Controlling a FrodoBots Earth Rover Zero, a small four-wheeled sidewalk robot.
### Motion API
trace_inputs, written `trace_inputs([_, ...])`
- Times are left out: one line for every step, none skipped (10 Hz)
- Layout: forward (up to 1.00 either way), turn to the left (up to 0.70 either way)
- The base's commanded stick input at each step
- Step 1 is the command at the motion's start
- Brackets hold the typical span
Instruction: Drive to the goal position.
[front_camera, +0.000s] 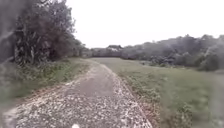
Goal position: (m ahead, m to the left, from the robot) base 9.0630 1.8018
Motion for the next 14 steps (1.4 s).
trace_inputs([0.70, 0.00])
trace_inputs([0.70, 0.00])
trace_inputs([0.70, 0.00])
trace_inputs([0.70, 0.00])
trace_inputs([0.70, 0.00])
trace_inputs([0.70, 0.00])
trace_inputs([0.70, 0.00])
trace_inputs([0.70, 0.00])
trace_inputs([0.70, 0.35])
trace_inputs([0.70, 0.35])
trace_inputs([0.70, 0.35])
trace_inputs([0.70, 0.30])
trace_inputs([0.70, 0.24])
trace_inputs([0.70, 0.16])
